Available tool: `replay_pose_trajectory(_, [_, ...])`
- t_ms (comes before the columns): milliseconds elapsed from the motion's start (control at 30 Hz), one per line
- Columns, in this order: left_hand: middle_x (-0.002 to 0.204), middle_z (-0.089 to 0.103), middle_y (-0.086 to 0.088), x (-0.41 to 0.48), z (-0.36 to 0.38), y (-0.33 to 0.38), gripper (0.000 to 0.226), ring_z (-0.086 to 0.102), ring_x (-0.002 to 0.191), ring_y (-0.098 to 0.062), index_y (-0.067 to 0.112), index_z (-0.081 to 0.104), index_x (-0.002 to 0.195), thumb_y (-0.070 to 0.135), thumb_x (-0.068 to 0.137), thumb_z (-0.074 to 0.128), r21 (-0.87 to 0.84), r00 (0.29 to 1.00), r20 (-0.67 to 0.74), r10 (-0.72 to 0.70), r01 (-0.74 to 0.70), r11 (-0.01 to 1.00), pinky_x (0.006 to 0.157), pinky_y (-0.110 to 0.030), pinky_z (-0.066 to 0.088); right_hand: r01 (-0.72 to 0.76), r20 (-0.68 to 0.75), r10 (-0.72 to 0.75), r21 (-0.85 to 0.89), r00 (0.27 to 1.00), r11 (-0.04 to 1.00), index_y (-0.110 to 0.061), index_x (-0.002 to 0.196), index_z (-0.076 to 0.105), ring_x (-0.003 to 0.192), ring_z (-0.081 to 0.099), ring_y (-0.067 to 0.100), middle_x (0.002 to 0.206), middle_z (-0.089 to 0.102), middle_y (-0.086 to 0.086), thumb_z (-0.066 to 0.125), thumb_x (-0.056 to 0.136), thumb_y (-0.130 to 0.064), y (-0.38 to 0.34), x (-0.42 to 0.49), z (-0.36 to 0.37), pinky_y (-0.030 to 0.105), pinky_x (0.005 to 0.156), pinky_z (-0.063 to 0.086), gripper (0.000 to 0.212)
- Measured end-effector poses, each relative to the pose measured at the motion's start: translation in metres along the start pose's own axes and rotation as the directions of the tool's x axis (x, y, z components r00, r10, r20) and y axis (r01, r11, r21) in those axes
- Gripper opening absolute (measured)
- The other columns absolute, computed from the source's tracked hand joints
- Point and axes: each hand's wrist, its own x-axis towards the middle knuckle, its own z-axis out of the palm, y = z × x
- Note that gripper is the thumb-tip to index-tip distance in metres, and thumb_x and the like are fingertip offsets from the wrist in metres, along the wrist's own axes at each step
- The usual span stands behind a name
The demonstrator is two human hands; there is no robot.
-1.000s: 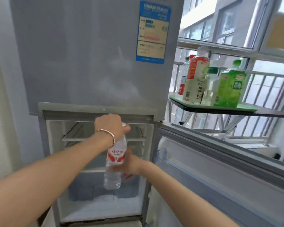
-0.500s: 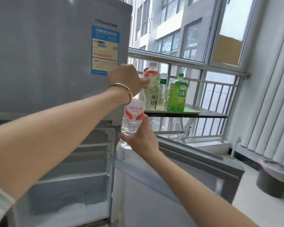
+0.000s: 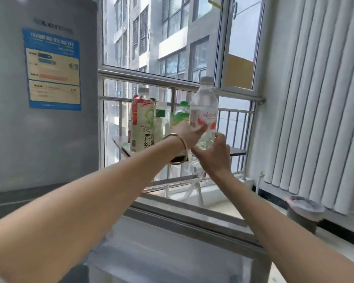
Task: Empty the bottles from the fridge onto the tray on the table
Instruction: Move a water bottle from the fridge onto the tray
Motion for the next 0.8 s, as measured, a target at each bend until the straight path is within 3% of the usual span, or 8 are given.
replay_pose_trajectory(67, [0.068,0.057,-0.006,0.021,0.023,-0.006,0.052,0.045,0.052,-0.014,0.006,0.06,0.086,0.057,0.09,0.046,-0.098,0.999,-0.052,0.002,-0.007,0.995,0.045,-0.023,0.038,0.015,0.005,-0.015,-0.038,1.0,0.999,-0.014,0.124,0.043,0.099,0.06,0.033,0.103,0.065,0.01,0.074,0.064,-0.052,0.019,0.014,0.007,0.043,0.08,0.054,0.078])
replay_pose_trajectory(133, [0.095,0.063,-0.011,0.041,0.043,-0.009,0.057,0.057,0.074,-0.02,0.004,0.051,0.115,0.054,0.088,0.053,-0.234,0.992,-0.112,-0.053,0.025,0.972,0.065,-0.03,0.051,0.008,0.029,-0.006,-0.047,1.0,0.999,-0.017,0.129,0.04,0.105,0.058,0.032,0.112,0.064,0.013,0.076,0.07,-0.049,0.035,0.031,0.015,0.043,0.083,0.053,0.077])
replay_pose_trajectory(267, [0.118,0.06,-0.011,0.083,0.075,-0.019,0.047,0.057,0.096,-0.023,0.006,0.044,0.126,0.04,0.094,0.051,-0.371,0.987,-0.122,-0.107,0.055,0.927,0.083,-0.032,0.047,-0.068,0.068,0.07,-0.032,0.995,0.997,-0.015,0.131,0.041,0.095,0.058,0.021,0.105,0.058,0.001,0.071,0.081,-0.034,0.058,0.078,0.026,0.03,0.079,0.048,0.061])
replay_pose_trajectory(333, [0.127,0.059,-0.012,0.101,0.09,-0.019,0.041,0.058,0.111,-0.025,0.007,0.044,0.133,0.029,0.098,0.045,-0.421,0.99,-0.103,-0.1,0.047,0.906,0.089,-0.031,0.046,-0.176,0.071,0.172,0.055,0.982,0.983,-0.012,0.127,0.045,0.091,0.059,0.023,0.101,0.058,0.004,0.057,0.081,-0.045,0.061,0.103,0.034,0.032,0.078,0.05,0.057])
replay_pose_trajectory(433, [0.106,0.061,-0.009,0.121,0.119,-0.021,0.036,0.06,0.098,-0.024,0.008,0.05,0.127,0.029,0.099,0.039,-0.426,0.996,-0.085,-0.039,-0.001,0.905,0.071,-0.025,0.048,-0.42,0.179,0.381,0.355,0.907,0.835,-0.011,0.112,0.06,0.091,0.066,0.032,0.106,0.069,0.018,0.037,0.077,-0.054,0.1,0.166,0.061,0.04,0.081,0.055,0.06])
replay_pose_trajectory(567, [0.105,0.065,-0.014,0.141,0.14,-0.042,0.041,0.058,0.081,-0.025,0.006,0.056,0.113,0.035,0.098,0.031,-0.376,0.993,-0.091,-0.077,0.038,0.926,0.065,-0.031,0.043,-0.474,0.26,0.4,0.381,0.879,0.794,-0.011,0.101,0.061,0.095,0.066,0.034,0.105,0.07,0.018,0.035,0.074,-0.05,0.148,0.228,0.106,0.045,0.091,0.054,0.054])
replay_pose_trajectory(667, [0.107,0.067,-0.013,0.145,0.141,-0.06,0.043,0.059,0.086,-0.025,0.006,0.058,0.116,0.032,0.1,0.027,-0.326,0.991,-0.092,-0.096,0.061,0.943,0.07,-0.028,0.042,-0.466,0.269,0.39,0.34,0.881,0.817,-0.016,0.086,0.053,0.08,0.059,0.027,0.086,0.066,0.013,0.031,0.095,-0.028,0.121,0.205,0.116,0.029,0.068,0.05,0.026])
replay_pose_trajectory(800, [0.106,0.068,-0.018,0.143,0.14,-0.073,0.047,0.064,0.098,-0.03,0.002,0.062,0.11,0.029,0.101,0.024,-0.281,0.993,-0.078,-0.087,0.062,0.958,0.08,-0.032,0.049,-0.495,0.374,0.374,0.31,0.848,0.812,-0.016,0.073,0.047,0.062,0.049,0.016,0.059,0.057,0.001,0.027,0.104,-0.025,0.126,0.197,0.127,0.015,0.044,0.044,0.037])
